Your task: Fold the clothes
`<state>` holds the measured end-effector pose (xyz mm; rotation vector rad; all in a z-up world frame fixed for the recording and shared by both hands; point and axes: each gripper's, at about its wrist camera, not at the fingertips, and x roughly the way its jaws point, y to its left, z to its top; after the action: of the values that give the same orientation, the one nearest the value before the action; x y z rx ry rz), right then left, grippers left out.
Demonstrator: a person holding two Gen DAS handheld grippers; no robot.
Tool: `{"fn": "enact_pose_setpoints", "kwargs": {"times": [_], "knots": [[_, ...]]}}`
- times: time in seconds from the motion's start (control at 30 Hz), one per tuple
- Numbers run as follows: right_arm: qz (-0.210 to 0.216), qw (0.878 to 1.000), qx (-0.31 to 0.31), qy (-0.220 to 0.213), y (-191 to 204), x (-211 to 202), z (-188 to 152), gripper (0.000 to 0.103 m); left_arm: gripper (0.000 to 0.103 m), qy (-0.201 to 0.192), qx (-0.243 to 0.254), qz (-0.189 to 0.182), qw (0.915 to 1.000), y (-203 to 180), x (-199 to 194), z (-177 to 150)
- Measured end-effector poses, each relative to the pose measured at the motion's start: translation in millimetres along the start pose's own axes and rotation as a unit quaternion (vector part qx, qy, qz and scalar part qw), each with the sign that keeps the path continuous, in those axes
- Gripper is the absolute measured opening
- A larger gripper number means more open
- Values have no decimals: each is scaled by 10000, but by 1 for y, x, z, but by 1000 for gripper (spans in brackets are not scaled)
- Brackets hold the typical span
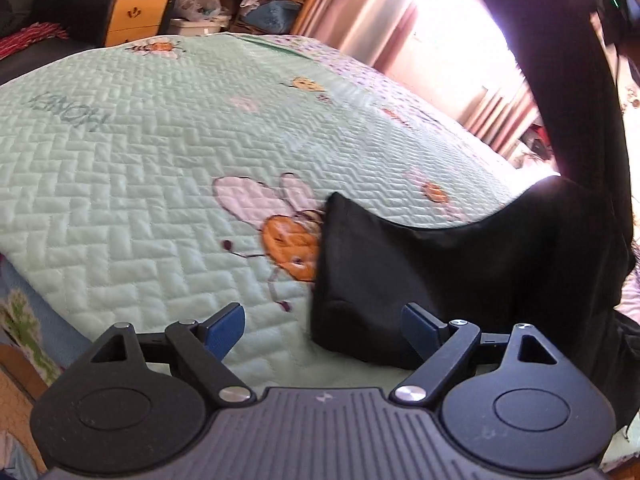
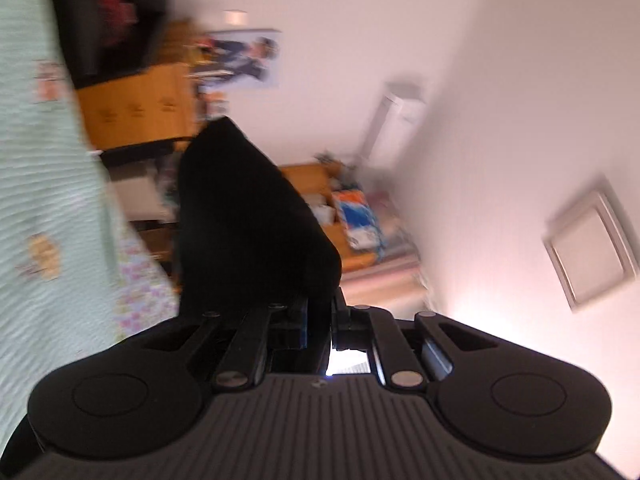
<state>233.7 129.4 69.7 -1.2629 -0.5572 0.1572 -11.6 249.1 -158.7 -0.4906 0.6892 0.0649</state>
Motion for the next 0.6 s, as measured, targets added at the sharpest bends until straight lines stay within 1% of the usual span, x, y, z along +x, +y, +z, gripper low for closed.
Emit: {"fn": "enact_pose_setpoints", "kwargs": {"times": [0.07, 0.1, 0.13, 0.17, 0.2, 0.23, 0.27, 0.3, 0.33, 0.37, 0.4, 0.43, 0.53, 0.6], "knots": [[-324, 9988, 363, 94, -7, 34, -4, 11, 87, 50, -99, 53, 9999, 6, 4, 2], [-421, 9971, 591, 229, -7, 55, -10, 12, 87, 62, -122, 80, 9999, 8, 6, 3], [-490, 9946, 815, 412, -5, 76, -17, 14, 87, 62, -95, 121, 9999, 7, 7, 4], [-435, 9907, 1022, 780, 2, 100, -31, 17, 87, 61, -69, 163, 9998, 7, 7, 5], [-252, 9836, 1227, 1297, 9, 124, -48, 33, 87, 58, -33, 203, 9998, 6, 7, 5], [5, 9678, 1545, 1989, 16, 145, -69, 52, 87, 48, 29, 244, 9997, 5, 7, 5], [272, 9435, 2066, 2578, 19, 155, -91, 57, 87, 38, 90, 284, 9995, 3, 7, 5], [537, 9121, 2572, 3148, 21, 164, -112, 56, 87, 31, 134, 312, 9994, 2, 6, 5], [780, 8771, 3045, 3633, 23, 170, -133, 56, 87, 34, 127, 305, 9994, 3, 6, 6], [956, 8482, 3459, 3896, 24, 161, -150, 57, 87, 39, 113, 294, 9995, 3, 6, 6], [1129, 8163, 3860, 4146, 25, 152, -167, 57, 87, 50, 87, 274, 9996, 4, 6, 7], [1317, 7855, 4255, 4296, 25, 140, -180, 57, 87, 50, 83, 260, 9996, 4, 6, 8], [2053, 7235, 5392, 3789, 11, 68, -184, 57, 87, -88, 146, 261, 9995, -2, -2, 10], [2640, 7047, 5806, 3109, -2, 11, -159, 59, 88, -229, 74, 326, 9992, -3, -9, 10]]}}
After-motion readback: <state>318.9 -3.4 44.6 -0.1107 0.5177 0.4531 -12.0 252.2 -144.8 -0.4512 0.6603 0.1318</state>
